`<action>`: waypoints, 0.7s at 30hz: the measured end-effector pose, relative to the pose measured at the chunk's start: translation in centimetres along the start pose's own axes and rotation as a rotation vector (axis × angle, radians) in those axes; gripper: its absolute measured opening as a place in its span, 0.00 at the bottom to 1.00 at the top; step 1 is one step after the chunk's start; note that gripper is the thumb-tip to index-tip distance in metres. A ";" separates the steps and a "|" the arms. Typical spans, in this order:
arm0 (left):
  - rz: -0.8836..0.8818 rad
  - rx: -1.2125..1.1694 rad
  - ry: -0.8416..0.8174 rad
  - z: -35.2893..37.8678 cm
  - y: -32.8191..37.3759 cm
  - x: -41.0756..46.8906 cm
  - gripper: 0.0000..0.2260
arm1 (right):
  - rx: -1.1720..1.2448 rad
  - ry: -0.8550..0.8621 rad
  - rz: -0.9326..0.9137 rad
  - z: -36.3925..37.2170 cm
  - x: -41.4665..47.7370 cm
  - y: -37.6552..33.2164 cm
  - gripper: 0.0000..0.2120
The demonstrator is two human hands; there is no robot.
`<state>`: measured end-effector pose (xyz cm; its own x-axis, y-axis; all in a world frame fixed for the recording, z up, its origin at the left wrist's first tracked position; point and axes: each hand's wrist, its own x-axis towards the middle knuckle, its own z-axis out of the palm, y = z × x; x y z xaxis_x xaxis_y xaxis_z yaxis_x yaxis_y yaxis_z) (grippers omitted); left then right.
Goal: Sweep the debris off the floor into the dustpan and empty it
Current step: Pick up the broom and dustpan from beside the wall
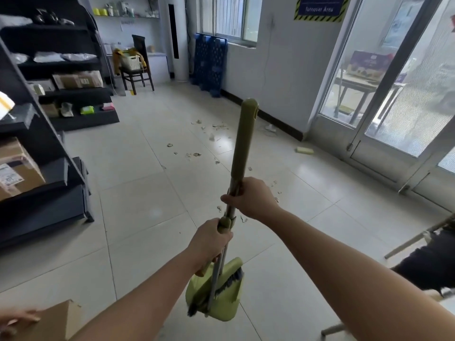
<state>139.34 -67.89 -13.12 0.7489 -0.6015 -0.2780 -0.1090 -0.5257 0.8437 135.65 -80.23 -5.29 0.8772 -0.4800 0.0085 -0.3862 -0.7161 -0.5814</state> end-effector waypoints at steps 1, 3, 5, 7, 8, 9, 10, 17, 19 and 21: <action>0.002 0.003 0.005 0.0 0.0 0.4 0.06 | 0.002 -0.007 0.000 0.1 0.5 0.2 0.14; 0.001 0.011 0.018 0.3 -0.1 1.6 0.06 | 0.005 -0.024 -0.002 0.4 1.9 0.9 0.14; -0.010 0.021 0.030 0.6 -0.2 2.6 0.06 | 0.004 -0.042 -0.003 0.7 3.0 1.4 0.14; -0.020 0.026 0.042 0.9 -0.3 3.5 0.06 | 0.003 -0.053 -0.012 0.9 4.0 1.8 0.14; -0.025 0.029 0.049 1.0 -0.3 4.1 0.06 | 0.008 -0.059 -0.016 0.9 4.6 2.1 0.14; -0.027 0.036 0.056 1.2 -0.3 4.7 0.06 | 0.017 -0.065 -0.016 0.9 5.2 2.5 0.14; -0.026 0.045 0.063 1.4 -0.3 5.3 0.06 | 0.025 -0.070 -0.015 0.9 5.8 2.8 0.13; -0.031 0.070 0.097 2.5 1.3 9.5 0.06 | 0.046 -0.096 -0.021 -0.4 10.4 5.0 0.11; -0.035 0.076 0.101 2.7 1.8 10.7 0.06 | 0.048 -0.104 -0.036 -0.8 11.6 5.5 0.11; -0.016 0.084 0.106 2.7 2.4 11.8 0.05 | 0.064 -0.113 -0.038 -1.3 12.6 5.8 0.10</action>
<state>146.13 -77.93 -15.61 0.8153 -0.5281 -0.2375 -0.1472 -0.5857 0.7970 144.13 -91.10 -7.51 0.9188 -0.3905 -0.0581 -0.3363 -0.6970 -0.6332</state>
